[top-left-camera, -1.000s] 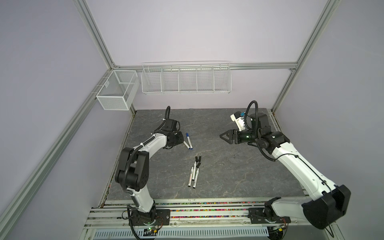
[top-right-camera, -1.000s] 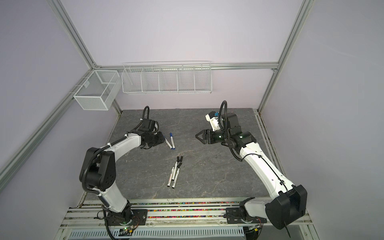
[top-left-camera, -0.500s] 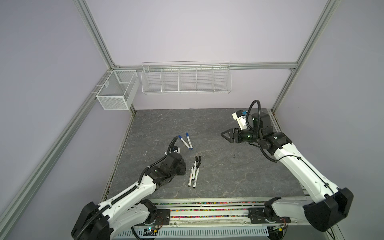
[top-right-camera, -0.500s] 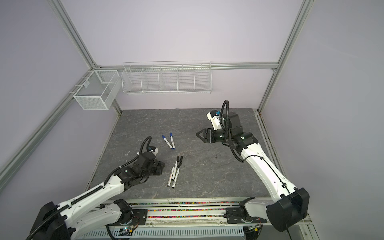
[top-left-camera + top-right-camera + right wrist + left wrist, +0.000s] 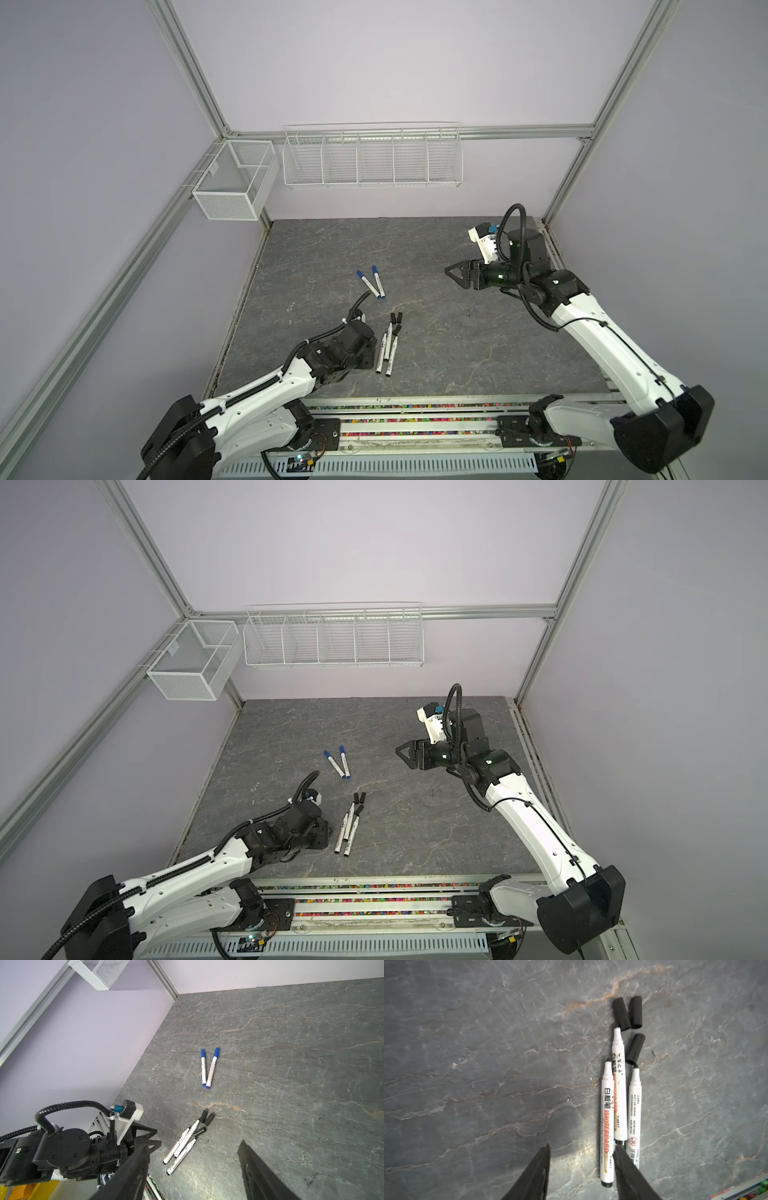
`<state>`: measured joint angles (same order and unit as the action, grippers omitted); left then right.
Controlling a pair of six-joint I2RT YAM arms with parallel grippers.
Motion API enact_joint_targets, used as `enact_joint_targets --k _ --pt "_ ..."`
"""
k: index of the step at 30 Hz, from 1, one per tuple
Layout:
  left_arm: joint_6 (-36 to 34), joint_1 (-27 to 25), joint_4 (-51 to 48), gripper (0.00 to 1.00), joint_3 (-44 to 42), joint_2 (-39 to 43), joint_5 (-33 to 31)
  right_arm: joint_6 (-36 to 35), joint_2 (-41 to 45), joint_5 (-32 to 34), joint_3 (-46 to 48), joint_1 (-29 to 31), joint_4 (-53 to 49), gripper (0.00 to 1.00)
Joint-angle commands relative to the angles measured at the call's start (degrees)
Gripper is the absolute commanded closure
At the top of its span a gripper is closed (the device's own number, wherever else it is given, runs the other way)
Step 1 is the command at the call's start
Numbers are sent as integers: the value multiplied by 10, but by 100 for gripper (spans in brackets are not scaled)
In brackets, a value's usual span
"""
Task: Insert the pens into the pen caps
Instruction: 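Move the left gripper over the white whiteboard markers nearer the robot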
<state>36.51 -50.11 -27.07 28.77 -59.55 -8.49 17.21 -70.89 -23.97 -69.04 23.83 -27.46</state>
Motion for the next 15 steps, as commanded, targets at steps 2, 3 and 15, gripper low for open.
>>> enact_joint_targets --k 2,3,15 --pt "-14 -27 -5 48 30 -36 11 -15 1 1 13 4 15 29" --pt "-14 -29 -3 49 32 -44 12 -15 0 0 13 3 15 29" --pt "-53 -33 -11 52 71 -141 29 -17 -9 -3 20 2 22 29"
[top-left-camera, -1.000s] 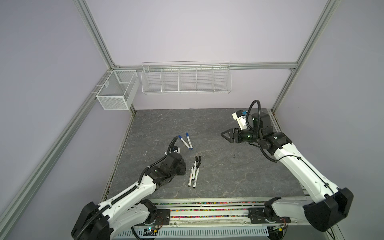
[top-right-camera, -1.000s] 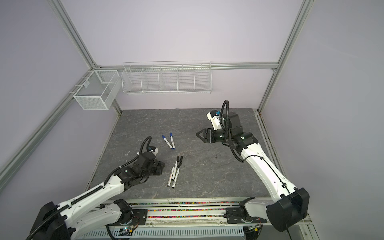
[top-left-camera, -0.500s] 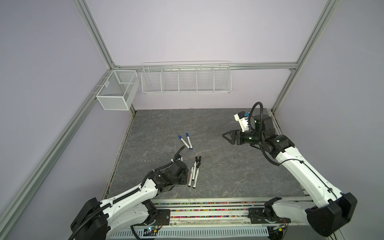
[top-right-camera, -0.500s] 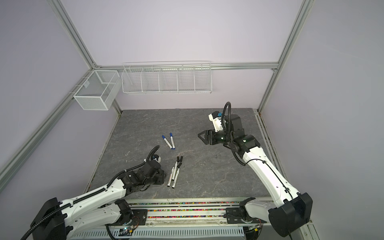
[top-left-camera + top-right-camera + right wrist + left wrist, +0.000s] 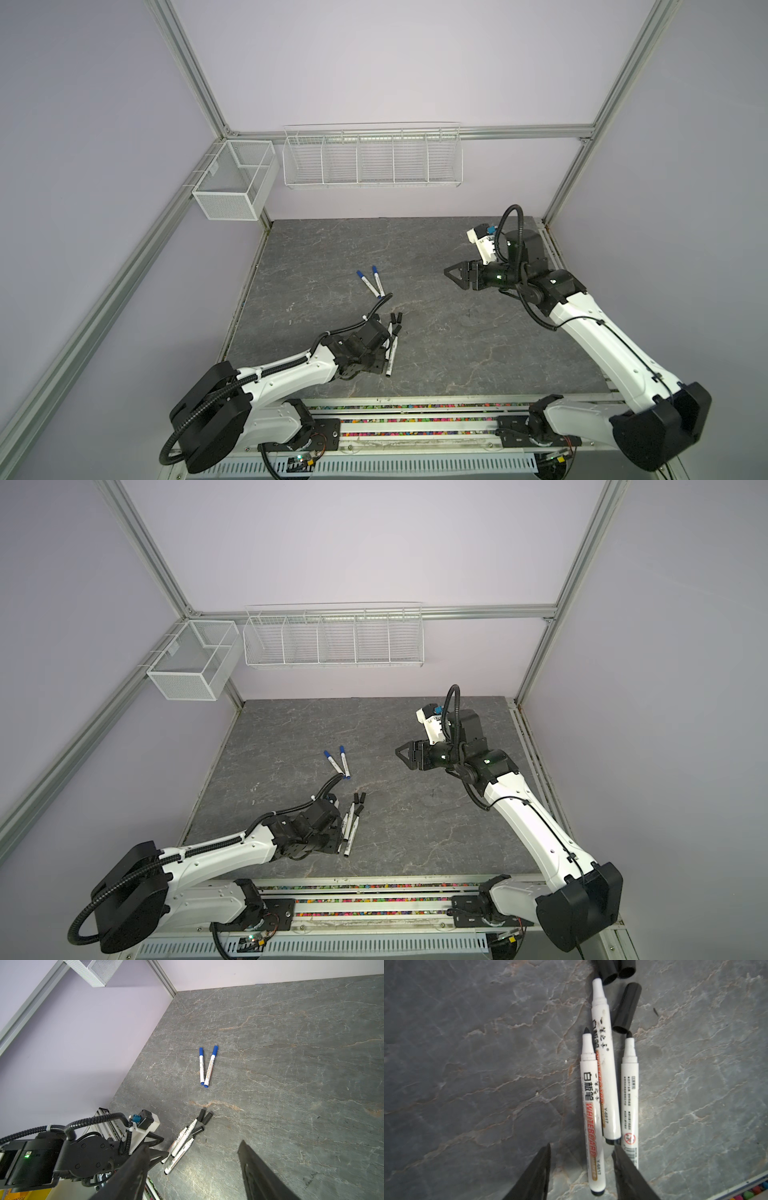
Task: Insert the pens into the pen caps
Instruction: 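Move the left gripper over the white whiteboard markers nearer the robot, then grasp a white whiteboard marker with the left gripper and raise it upright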
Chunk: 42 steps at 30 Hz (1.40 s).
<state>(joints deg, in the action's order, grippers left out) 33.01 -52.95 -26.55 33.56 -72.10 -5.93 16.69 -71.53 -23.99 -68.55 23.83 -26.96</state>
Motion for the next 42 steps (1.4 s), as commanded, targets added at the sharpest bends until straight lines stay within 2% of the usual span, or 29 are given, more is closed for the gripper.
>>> enact_joint_targets --k 1,11,16,24,26,29,32,36,42 --pt "-20 -5 -25 53 27 -25 3 -11 -3 -2 17 2 18 29" --pt "6 -7 -70 57 19 -44 2 -5 1 -2 32 1 29 29" --pt "22 -6 -81 65 36 -80 -8 0 -2 -7 29 2 32 29" --pt "26 5 -72 94 80 -133 -22 1 3 -2 22 1 24 29" --pt "22 17 -69 100 93 -116 -19 1 4 -1 22 1 24 29" --pt "8 47 -49 100 114 -59 -15 1 0 -3 16 0 21 29" --pt "-17 63 22 100 127 9 -15 3 -16 -20 4 2 21 29" --pt "-53 64 125 100 145 34 30 13 -40 -50 -15 12 35 29" --pt "-77 64 180 100 210 -30 146 25 -79 -73 -49 38 51 29"
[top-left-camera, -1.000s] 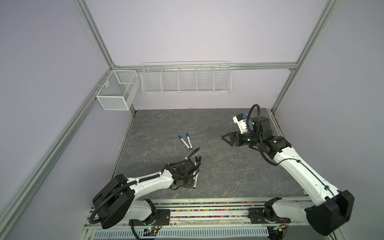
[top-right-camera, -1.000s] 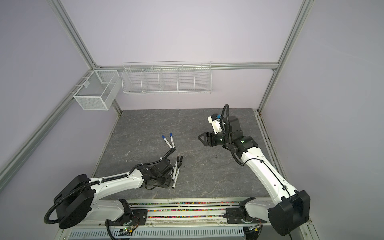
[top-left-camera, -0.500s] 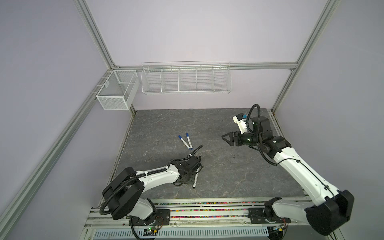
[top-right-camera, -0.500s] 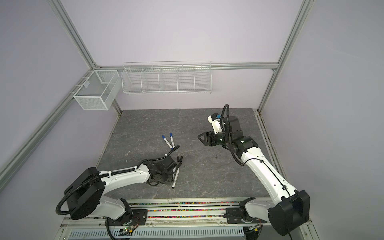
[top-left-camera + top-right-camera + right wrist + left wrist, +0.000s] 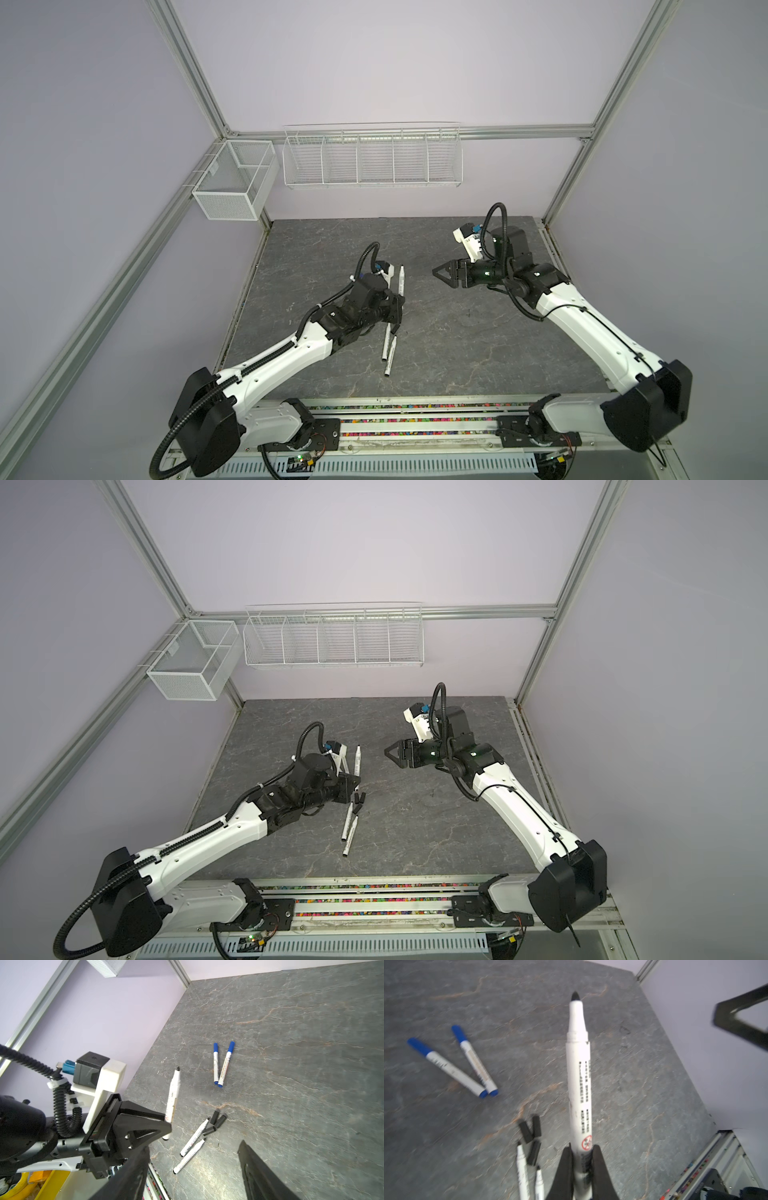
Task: Insert the pens into the pen caps
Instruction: 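Grasp a white whiteboard marker with the left gripper and raise it upright, then hold the marker upright with the left gripper while the right gripper approaches it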
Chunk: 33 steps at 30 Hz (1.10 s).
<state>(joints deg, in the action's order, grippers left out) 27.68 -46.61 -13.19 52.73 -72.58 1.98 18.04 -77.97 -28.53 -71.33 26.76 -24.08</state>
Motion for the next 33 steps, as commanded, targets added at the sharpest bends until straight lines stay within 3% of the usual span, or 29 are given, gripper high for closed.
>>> enact_joint_targets --k 1,14,27,33 --pt "-29 0 57 100 25 -34 81 14 -21 -31 -26 11 24 29" --pt "-50 -2 79 100 43 -44 116 24 -84 -35 -44 15 51 47" --pt "-50 -4 93 100 50 -50 107 64 -104 -67 -28 15 96 78" --pt "-48 -4 80 100 70 -70 95 68 -91 -74 -18 15 94 86"
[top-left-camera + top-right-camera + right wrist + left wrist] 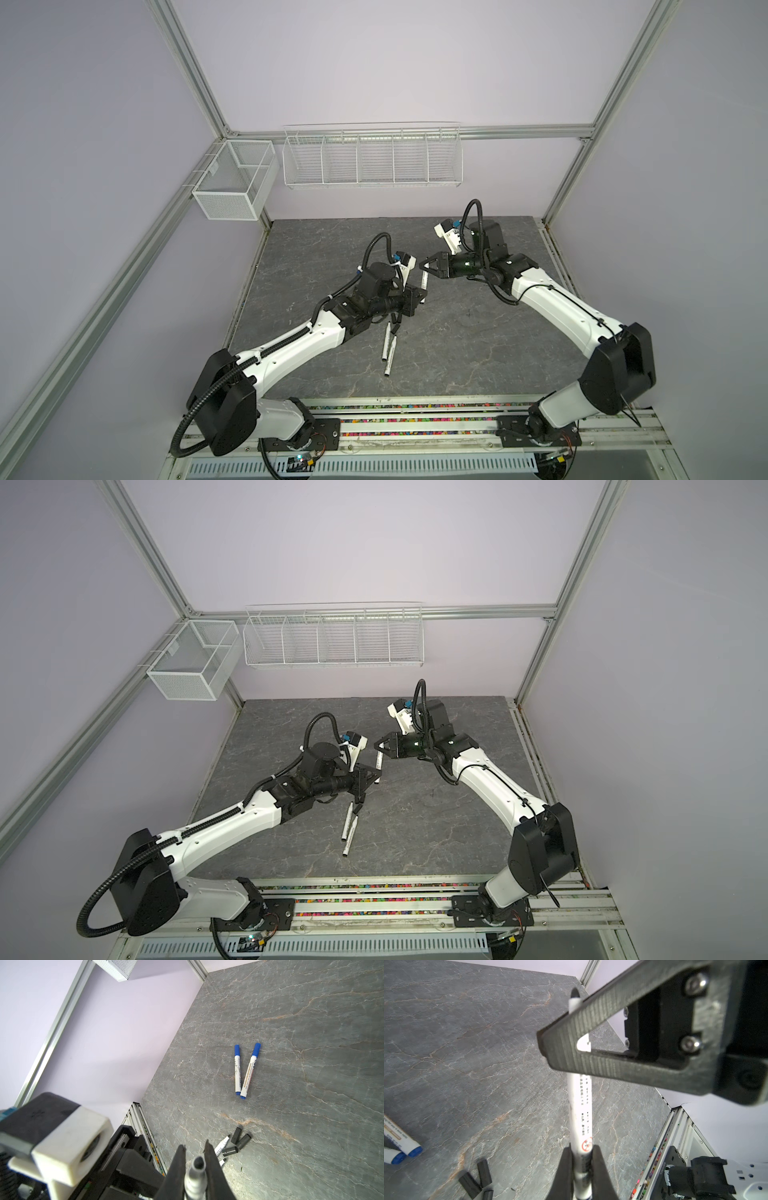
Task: Insert the pens into the pen caps
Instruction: 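Hold the marker upright with the left gripper while the right gripper approaches it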
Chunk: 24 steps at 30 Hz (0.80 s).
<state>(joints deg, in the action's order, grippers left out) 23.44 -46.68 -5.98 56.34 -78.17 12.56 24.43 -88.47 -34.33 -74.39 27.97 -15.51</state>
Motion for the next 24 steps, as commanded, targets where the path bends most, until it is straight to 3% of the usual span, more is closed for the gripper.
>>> enact_joint_targets --k 1,3,6,17,20,23,24 --pt "-5 -3 3 94 38 -18 -13 4 16 -17 13 3 7 86" --pt "-6 -3 -1 79 43 -26 -10 4 19 -16 13 4 7 86" --pt "-8 -3 3 72 47 -34 -12 3 22 -20 12 3 3 87" --pt "-27 -2 -7 71 75 -67 0 -3 29 -24 11 3 -5 87" --pt "-25 -2 -4 75 76 -71 5 -3 30 -22 12 3 -6 87" --pt "-24 0 -4 100 75 -66 2 -4 33 -17 13 2 -8 87" --pt "-22 1 -3 100 73 -62 1 -5 34 -15 13 2 -9 86"
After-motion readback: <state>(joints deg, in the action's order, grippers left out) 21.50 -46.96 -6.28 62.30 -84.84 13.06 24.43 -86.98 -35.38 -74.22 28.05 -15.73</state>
